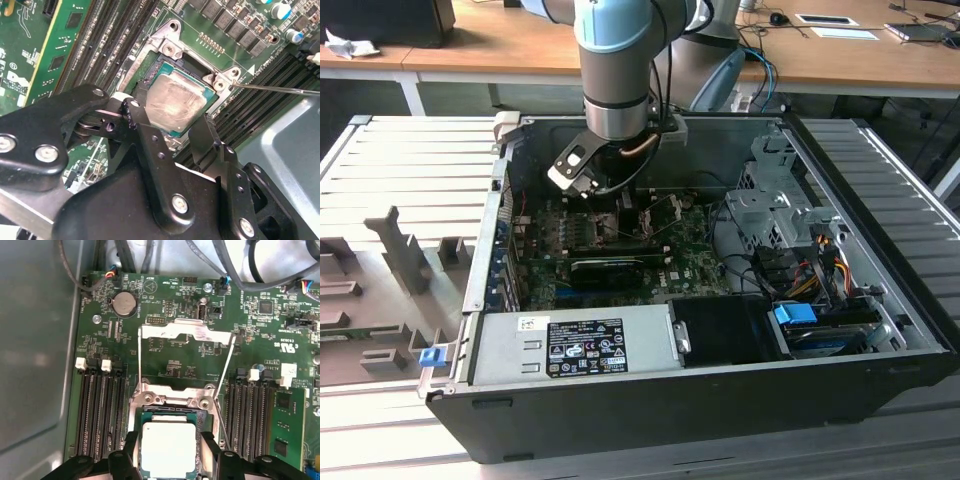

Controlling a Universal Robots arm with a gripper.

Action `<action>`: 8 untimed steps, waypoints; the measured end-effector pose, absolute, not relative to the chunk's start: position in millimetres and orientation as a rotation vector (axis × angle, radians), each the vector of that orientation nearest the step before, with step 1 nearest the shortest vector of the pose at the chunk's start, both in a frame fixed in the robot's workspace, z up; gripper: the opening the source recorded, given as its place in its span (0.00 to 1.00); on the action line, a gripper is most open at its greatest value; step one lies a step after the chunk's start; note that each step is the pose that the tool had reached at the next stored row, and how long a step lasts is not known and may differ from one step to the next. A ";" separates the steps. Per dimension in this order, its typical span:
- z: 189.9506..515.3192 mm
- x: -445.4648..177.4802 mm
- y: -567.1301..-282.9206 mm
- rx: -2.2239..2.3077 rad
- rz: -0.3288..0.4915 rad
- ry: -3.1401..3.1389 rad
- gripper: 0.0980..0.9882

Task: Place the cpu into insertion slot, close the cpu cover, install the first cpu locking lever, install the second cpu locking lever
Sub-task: 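Place the cpu into insertion slot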

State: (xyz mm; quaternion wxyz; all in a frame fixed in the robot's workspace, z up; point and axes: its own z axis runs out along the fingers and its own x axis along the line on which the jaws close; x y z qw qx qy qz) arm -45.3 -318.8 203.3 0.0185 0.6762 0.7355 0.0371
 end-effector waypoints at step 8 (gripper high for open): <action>200.2 -45.3 -318.8 2.099 0.115 2.285 0.48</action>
